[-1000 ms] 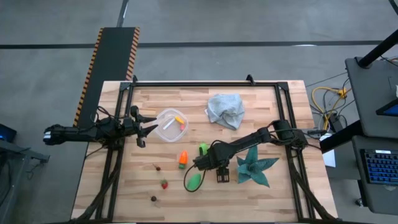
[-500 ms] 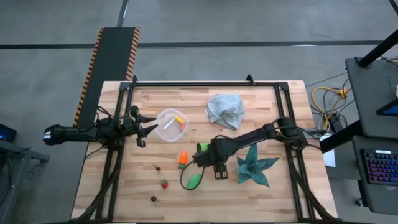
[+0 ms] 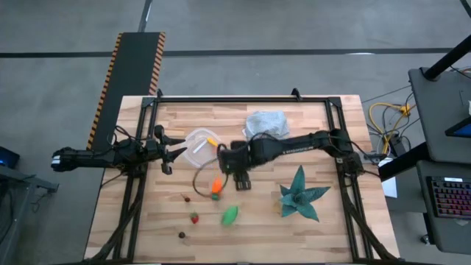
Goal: Pick and placing Produce into tupperware
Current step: Put the yellow lemon into the transparent container
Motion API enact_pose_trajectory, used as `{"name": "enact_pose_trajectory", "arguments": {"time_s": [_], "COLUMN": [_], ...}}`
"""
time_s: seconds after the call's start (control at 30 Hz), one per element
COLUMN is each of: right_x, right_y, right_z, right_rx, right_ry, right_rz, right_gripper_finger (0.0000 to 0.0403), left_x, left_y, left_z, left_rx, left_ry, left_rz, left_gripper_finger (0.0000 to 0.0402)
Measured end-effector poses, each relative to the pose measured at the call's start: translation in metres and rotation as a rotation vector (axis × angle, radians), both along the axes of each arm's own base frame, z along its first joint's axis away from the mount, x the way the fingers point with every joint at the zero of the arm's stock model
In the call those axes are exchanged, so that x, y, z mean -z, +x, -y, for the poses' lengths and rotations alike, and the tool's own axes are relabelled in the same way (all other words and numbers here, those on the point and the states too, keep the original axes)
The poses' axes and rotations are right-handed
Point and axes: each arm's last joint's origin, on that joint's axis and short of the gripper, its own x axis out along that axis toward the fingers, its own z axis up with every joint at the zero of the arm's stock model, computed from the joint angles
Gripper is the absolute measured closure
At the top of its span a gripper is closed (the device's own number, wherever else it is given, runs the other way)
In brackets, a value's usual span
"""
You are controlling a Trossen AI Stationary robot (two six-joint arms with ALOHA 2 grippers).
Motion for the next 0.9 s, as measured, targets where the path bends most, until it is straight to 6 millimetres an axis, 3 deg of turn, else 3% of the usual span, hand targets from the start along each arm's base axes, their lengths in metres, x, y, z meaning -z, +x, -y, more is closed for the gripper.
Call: {"name": "enact_pose_trajectory", "arguments": {"time_s": [0.4,0.63,0.9], "right_x": [-0.017,0.003,0.031], "right_y": [0.033,0.05,0.065], "right_z": [0.07,0.098,0.107], "right_rx": [0.014,0.03,0.043], "right_ry": [0.029,0.045,0.049], "right_rz": [0.347,0.422,0.407], "right_gripper_finger": [0.0212,0.0212,0.0212], "left_x": [0.0,0.0,-0.001], "left_y": [0.0,0.0,0.0], "left_z": [0.0,0.0,0.0], "left_rx": [0.0,0.0,0.0], "left_ry": [0.0,0.0,0.0], "left_rz": [0.001,0.003,0.01], "left_gripper_finger": [0.0275,0.0275,0.0275]}}
